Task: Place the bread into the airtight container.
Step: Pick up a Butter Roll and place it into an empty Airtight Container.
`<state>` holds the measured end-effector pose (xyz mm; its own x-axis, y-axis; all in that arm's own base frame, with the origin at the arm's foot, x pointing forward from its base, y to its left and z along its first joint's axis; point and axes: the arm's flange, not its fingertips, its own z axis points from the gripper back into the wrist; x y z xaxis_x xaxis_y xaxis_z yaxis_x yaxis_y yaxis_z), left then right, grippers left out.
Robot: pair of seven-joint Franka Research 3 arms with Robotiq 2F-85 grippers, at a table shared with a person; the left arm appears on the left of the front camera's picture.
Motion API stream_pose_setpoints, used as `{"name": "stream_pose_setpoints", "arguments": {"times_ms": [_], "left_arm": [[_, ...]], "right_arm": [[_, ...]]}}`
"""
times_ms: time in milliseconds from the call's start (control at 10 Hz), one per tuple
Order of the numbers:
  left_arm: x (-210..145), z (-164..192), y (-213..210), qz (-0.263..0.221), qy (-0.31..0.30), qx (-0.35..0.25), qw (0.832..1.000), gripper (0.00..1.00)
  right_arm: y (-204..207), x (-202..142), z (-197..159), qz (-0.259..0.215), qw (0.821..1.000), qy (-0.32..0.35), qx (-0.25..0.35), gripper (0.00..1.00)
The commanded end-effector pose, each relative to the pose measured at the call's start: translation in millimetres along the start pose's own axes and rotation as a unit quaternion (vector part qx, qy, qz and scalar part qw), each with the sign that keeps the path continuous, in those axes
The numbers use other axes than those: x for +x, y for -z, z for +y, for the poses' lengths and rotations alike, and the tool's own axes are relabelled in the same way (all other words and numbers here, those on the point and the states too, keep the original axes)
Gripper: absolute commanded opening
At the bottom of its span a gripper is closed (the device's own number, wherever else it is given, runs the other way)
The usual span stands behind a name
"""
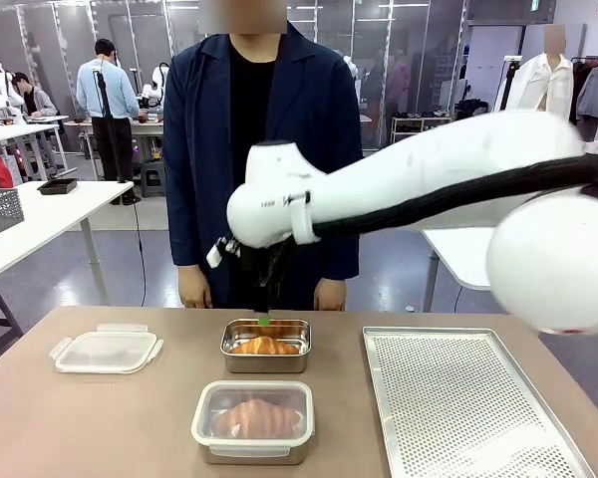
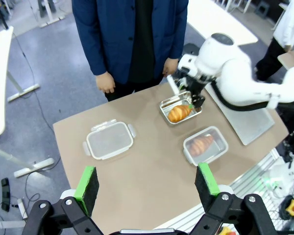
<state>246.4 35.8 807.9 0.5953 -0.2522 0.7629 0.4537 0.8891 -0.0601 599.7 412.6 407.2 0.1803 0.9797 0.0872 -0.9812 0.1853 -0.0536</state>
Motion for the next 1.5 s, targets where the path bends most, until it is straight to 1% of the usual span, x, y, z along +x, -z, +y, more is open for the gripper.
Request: {"name": "stream_pose_setpoints", "arguments": {"times_ms": [0,100,300,500,600,700,800,900,1000,1100,1300,1400], "left_arm": [[0.8,0.0,-2.4,0.005,0.007,-0.002,1.0,1.0],[0.8,0.0,-2.4,0.005,0.007,-0.002,1.0,1.0],[0.8,0.0,-2.4,0.005,0.007,-0.002,1.0,1.0],[0.8,0.0,-2.4,0.005,0.007,-0.002,1.0,1.0],[0.8,0.0,-2.4,0.005,0.007,-0.002,1.0,1.0],[0.8,0.0,-2.4,0.005,0.007,-0.002,1.0,1.0],[0.8,0.0,-2.4,0.005,0.007,-0.002,1.0,1.0],[0.8,0.0,-2.4,0.005,0.007,-0.002,1.0,1.0],[0.8,0.0,-2.4,0.005,0.007,-0.002,1.0,1.0],[0.8,0.0,-2.4,0.005,0.007,-0.002,1.0,1.0],[0.8,0.0,-2.4,0.005,0.007,-0.002,1.0,1.0],[0.8,0.0,-2.4,0.005,0.007,-0.002,1.0,1.0]], "right_arm": [[-50.9,-42.1,20.4,-0.012,0.998,0.069,-0.001,1.0],[-82.0,-68.3,25.7,-0.013,0.994,0.105,-0.001,1.0],[-130.3,-116.9,38.5,-0.011,0.989,0.149,-0.019,1.0],[-178.3,-169.1,47.7,-0.033,0.967,0.252,-0.026,1.0],[-208.7,-197.8,58.7,-0.055,0.953,0.295,-0.042,1.0],[-237.7,-222.4,69.8,-0.067,0.943,0.32,-0.058,1.0],[-267.0,-248.9,80.3,-0.096,0.929,0.35,-0.072,1.0],[-295.2,-275.3,94.4,-0.128,0.918,0.365,-0.085,1.0],[-321.1,-301.5,112.9,-0.155,0.913,0.366,-0.095,1.0],[-338.5,-320.7,128.3,-0.163,0.909,0.369,-0.104,1.0],[-371.7,-350.4,160.6,-0.162,0.898,0.388,-0.131,1.0],[-393.0,-365.8,178.5,-0.185,0.887,0.399,-0.142,1.0]]}}
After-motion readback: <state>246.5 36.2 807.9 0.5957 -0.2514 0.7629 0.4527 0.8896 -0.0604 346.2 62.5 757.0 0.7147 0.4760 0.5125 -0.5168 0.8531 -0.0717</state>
